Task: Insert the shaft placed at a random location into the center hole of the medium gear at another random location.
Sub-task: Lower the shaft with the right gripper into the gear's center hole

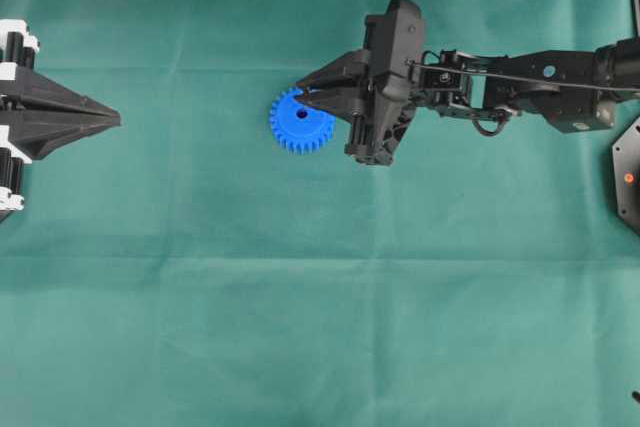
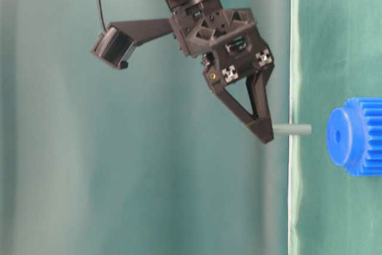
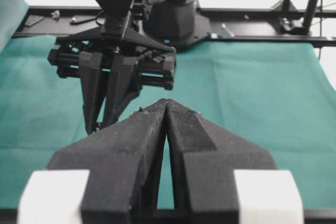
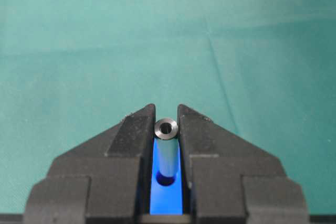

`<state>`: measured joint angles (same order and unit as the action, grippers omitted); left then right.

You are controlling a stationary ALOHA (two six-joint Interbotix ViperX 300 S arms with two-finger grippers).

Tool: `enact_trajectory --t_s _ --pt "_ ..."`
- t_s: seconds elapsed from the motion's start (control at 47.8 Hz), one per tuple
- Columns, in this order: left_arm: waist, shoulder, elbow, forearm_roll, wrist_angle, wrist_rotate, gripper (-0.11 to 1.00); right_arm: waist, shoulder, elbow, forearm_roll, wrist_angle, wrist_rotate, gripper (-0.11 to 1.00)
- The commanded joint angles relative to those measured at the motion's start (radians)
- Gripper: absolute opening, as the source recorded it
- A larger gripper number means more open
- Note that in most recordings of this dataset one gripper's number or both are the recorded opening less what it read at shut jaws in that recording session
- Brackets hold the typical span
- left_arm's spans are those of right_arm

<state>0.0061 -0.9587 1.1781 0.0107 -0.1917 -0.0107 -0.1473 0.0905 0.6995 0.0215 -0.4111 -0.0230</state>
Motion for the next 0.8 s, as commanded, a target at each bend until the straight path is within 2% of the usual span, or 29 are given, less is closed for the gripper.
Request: enact_trajectory --t_s 0.0,0.775 --pt "0.002 0.006 -0.017 0.003 -0.005 -0.002 0.0 0.0 -0.011 -0.025 -0.002 0.0 -0.012 0.13" --pt "0.002 0.006 -0.015 0.002 -0.006 -0.002 0.0 0.0 0.014 -0.044 -0.002 -0.005 -0.012 0.13"
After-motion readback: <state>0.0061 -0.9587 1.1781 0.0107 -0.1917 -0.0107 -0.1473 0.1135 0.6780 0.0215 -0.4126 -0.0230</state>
